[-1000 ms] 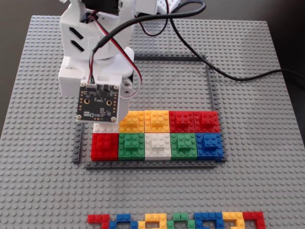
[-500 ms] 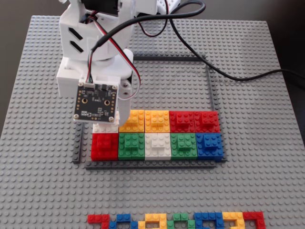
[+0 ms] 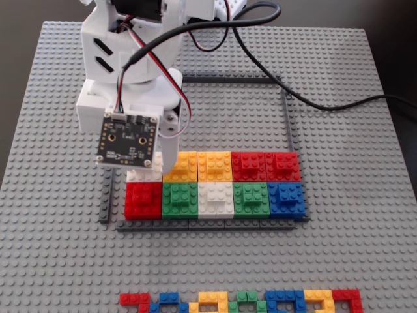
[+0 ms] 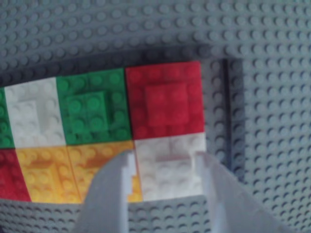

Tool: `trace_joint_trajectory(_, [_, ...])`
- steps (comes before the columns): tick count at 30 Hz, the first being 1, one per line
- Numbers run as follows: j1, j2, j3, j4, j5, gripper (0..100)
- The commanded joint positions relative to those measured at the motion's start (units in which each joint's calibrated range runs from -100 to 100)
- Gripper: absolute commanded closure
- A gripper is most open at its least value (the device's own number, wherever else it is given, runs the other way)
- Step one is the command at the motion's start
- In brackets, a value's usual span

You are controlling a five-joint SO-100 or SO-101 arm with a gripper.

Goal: Grab the cube and place it into the grid

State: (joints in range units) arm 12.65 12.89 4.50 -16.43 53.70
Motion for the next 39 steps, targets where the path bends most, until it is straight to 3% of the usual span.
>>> trace_joint_trajectory(1, [-0.31,-4.21,-5.18,-0.37,-0.54,84])
trace_joint_trajectory(13, [-0.02,-9.37,-7.99,2.95,-0.59,86])
trace_joint_trajectory(19, [-0.53,-17.11,-6.36,5.05,-0.78,96])
trace_joint_trajectory(21, [-0.90,-20.80,-3.73,4.81,-0.83,100])
trace_joint_trajectory(39, [-10.18,-61.30,31.61,-2.52,-7.96,100])
